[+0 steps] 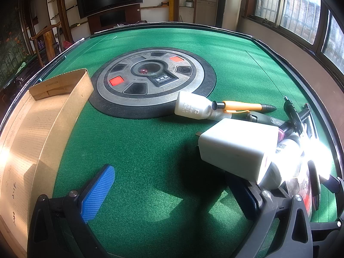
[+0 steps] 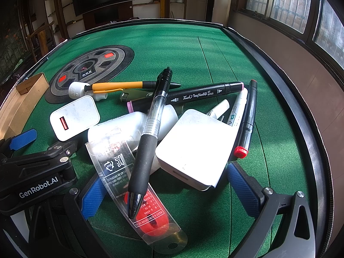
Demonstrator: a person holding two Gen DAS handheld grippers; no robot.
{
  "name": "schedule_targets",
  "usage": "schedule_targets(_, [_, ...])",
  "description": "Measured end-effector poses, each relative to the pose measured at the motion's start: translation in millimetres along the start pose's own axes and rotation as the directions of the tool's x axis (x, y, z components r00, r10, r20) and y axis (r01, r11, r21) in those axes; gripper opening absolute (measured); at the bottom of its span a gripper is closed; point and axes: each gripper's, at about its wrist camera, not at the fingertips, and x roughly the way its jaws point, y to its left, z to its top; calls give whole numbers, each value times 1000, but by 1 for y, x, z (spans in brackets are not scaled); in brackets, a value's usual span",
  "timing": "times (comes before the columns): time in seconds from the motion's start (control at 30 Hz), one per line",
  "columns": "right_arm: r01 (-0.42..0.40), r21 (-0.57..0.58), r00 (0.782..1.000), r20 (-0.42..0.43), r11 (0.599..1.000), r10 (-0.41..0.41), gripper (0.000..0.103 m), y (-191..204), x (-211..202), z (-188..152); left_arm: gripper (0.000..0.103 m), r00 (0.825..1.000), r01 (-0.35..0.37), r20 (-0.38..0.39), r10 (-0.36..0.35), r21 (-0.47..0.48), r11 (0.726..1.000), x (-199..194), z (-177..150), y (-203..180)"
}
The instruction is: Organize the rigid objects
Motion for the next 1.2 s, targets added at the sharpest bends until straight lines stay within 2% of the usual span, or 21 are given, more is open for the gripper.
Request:
schedule_targets(0.23, [0, -1, 1000, 0, 1000, 0, 103, 0, 1, 0, 102, 1000, 12, -3, -12, 4, 1000, -1, -1, 2])
schedule_targets(0.37, [-3, -8, 1000, 0, 1000, 3, 103, 2, 1, 0, 102, 998, 60, 2, -60, 10, 998, -6, -4, 11])
schedule_targets(1.2, [-6, -11, 1000, 0, 1000, 6, 103, 2, 1, 0, 102, 998, 58, 9, -58, 4, 998, -4, -3, 10])
